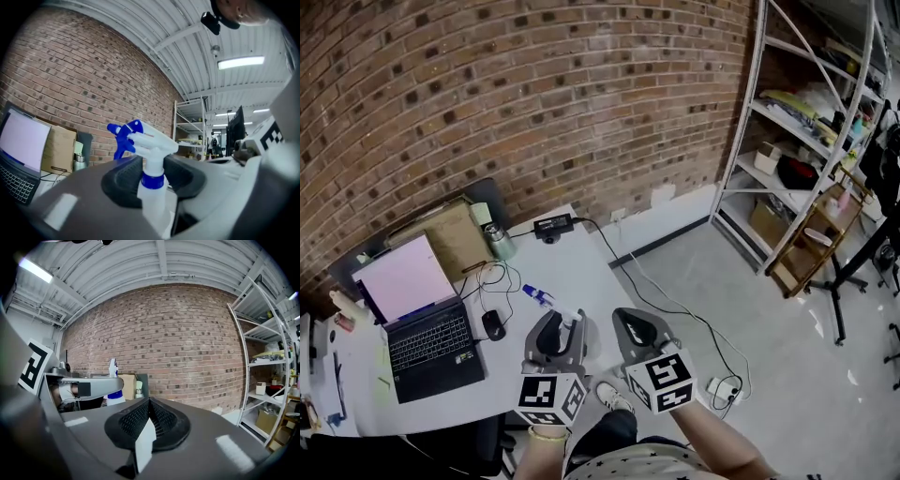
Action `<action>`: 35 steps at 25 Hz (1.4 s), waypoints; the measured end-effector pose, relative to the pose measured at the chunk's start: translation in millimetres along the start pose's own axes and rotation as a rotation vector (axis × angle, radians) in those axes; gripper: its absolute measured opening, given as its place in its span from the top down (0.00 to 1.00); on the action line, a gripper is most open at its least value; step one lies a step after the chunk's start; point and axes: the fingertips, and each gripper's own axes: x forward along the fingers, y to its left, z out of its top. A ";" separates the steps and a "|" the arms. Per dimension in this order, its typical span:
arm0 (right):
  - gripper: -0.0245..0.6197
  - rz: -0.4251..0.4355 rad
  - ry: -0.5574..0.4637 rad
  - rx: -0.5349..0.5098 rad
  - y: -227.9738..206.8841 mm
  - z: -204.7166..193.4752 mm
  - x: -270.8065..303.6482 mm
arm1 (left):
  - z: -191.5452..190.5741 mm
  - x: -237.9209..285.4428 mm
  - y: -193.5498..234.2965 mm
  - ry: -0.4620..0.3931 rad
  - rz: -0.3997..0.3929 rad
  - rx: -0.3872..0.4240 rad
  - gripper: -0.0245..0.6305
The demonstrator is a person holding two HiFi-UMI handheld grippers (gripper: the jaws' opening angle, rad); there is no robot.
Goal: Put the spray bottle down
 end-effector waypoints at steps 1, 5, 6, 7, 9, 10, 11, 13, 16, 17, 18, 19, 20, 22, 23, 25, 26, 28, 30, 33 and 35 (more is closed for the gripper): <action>0.96 0.004 0.005 0.003 -2.4 -2.0 6.7 | -2.9 5.3 3.8 0.001 0.001 0.001 0.75; 0.96 0.018 0.025 0.007 -10.1 -5.9 32.7 | -12.3 26.2 21.6 0.003 0.016 -0.008 0.75; 0.96 0.022 0.029 0.008 -11.4 -6.4 38.1 | -14.9 31.4 26.0 0.007 0.021 -0.010 0.75; 0.96 0.026 0.033 0.010 -12.7 -7.0 43.0 | -17.6 36.4 30.2 0.012 0.027 -0.011 0.75; 0.96 0.031 0.039 0.017 -15.7 -8.4 51.8 | -22.4 45.7 37.8 0.022 0.039 -0.007 0.75; 0.96 0.032 0.042 0.020 -17.5 -9.1 55.8 | -23.6 49.9 40.7 0.024 0.043 -0.004 0.75; 0.96 0.032 0.045 0.024 -19.3 -9.8 59.4 | -23.8 53.5 42.9 0.022 0.044 -0.001 0.75; 0.96 0.033 0.051 0.029 -22.4 -11.6 65.6 | -23.2 59.1 46.1 0.019 0.044 0.003 0.75; 0.96 0.031 0.053 0.034 -26.1 -13.1 72.8 | -22.7 65.0 48.8 0.022 0.040 0.011 0.75; 0.96 0.029 0.053 0.037 -27.2 -13.4 74.6 | -22.6 66.5 49.2 0.024 0.039 0.011 0.75; 0.96 0.028 0.053 0.040 -28.2 -13.7 76.1 | -22.5 67.7 49.6 0.024 0.039 0.010 0.75; 0.96 0.026 0.053 0.042 -29.0 -14.0 77.3 | -22.3 68.8 50.1 0.025 0.040 0.007 0.75; 0.96 0.024 0.053 0.045 -29.7 -14.4 78.1 | -22.1 69.5 50.7 0.025 0.042 0.003 0.75; 0.96 0.021 0.053 0.051 -30.0 -15.5 78.9 | -22.1 70.1 51.1 0.032 0.041 -0.005 0.75; 0.96 0.020 0.054 0.054 -29.6 -16.6 79.1 | -22.7 70.5 50.9 0.039 0.036 -0.007 0.75; 0.96 0.021 0.060 0.057 -28.4 -19.9 79.4 | -24.4 71.4 49.9 0.056 0.023 -0.010 0.73; 0.96 0.022 0.063 0.058 -27.8 -21.4 79.5 | -25.1 71.8 49.4 0.062 0.018 -0.008 0.70; 0.96 0.022 0.067 0.059 -26.7 -23.0 79.6 | -25.7 71.9 48.4 0.071 0.013 -0.001 0.67; 0.96 0.022 0.068 0.057 -25.4 -23.0 79.5 | -26.0 71.2 47.7 0.078 0.010 0.003 0.66; 0.96 0.022 0.068 0.052 -22.5 -22.5 77.5 | -27.5 68.9 48.7 0.086 0.015 -0.003 0.64; 0.96 0.021 0.066 0.048 -21.3 -21.2 75.5 | -29.1 67.9 50.1 0.097 0.017 -0.009 0.64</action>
